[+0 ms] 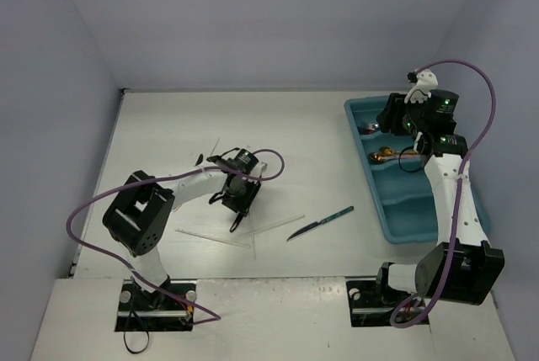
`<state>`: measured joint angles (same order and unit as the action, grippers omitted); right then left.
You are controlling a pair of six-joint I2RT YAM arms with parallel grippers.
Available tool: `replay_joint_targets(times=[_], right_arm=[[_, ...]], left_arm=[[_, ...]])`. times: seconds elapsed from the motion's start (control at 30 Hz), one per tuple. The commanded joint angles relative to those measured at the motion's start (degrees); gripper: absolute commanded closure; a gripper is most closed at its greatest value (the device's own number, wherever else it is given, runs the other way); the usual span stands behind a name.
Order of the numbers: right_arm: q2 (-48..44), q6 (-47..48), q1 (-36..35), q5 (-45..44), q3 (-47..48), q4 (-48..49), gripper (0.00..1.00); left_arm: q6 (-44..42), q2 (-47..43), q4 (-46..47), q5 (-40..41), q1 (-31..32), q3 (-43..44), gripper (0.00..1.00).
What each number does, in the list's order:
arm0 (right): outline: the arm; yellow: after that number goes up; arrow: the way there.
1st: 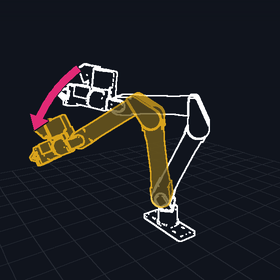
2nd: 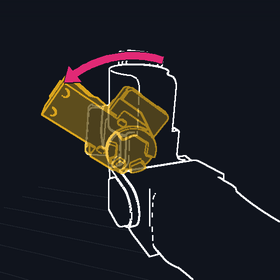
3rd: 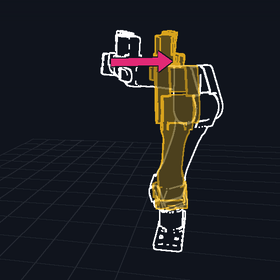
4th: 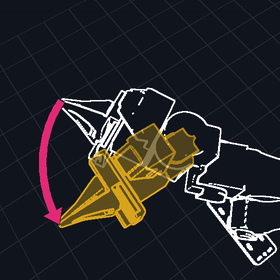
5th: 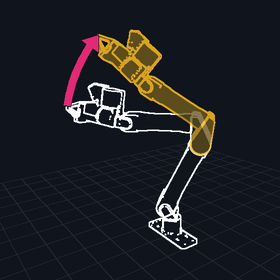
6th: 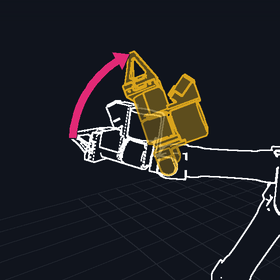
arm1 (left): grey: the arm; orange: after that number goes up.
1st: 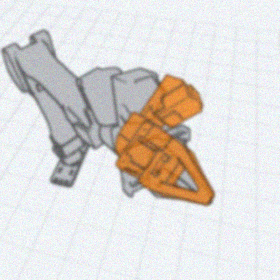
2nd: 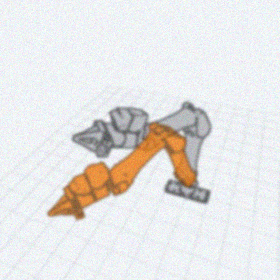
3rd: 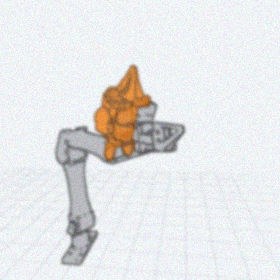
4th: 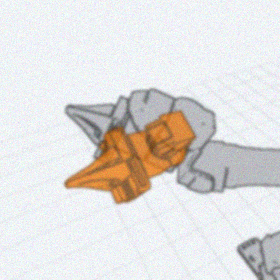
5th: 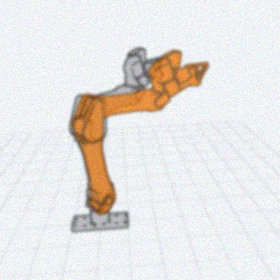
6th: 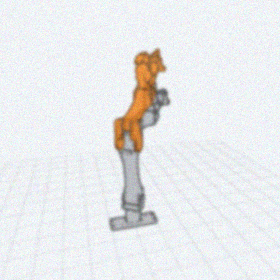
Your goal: Sort the eating utensils into containers
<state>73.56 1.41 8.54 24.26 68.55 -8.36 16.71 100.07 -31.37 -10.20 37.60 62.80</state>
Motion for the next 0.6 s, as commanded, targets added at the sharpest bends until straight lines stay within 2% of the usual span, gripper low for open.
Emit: replay_joint_targets(times=[0.0, 0.17, 0.27, 0.4, 0.57], right_arm=[[-1.1, 0.3, -0.3, -0.1, 0.7, 3.3, 0.55], [-1.2, 0.3, -0.4, 0.0, 1.1, 3.2, 0.55], [-1.3, 0.2, -0.7, 0.2, 1.4, 3.3, 0.57], [-1.1, 0.0, -1.4, 0.6, 1.8, 3.3, 0.59], [-1.1, 0.0, -2.9, 0.9, 2.3, 3.3, 0.62]], left_arm=[[-0.5, 2.7, 0.0, 4.2, 0.0, 1.6, 0.69], [-0.1, 3.1, -0.2, 5.0, 0.1, 1.7, 0.74], [-0.2, 3.0, -0.2, 5.1, 0.1, 1.7, 0.81], [-0.5, 2.1, -0.4, 5.6, 0.0, 2.2, 1.00], [-1.0, -3.2, -1.0, 6.1, 0.0, 2.7, 1.00]])
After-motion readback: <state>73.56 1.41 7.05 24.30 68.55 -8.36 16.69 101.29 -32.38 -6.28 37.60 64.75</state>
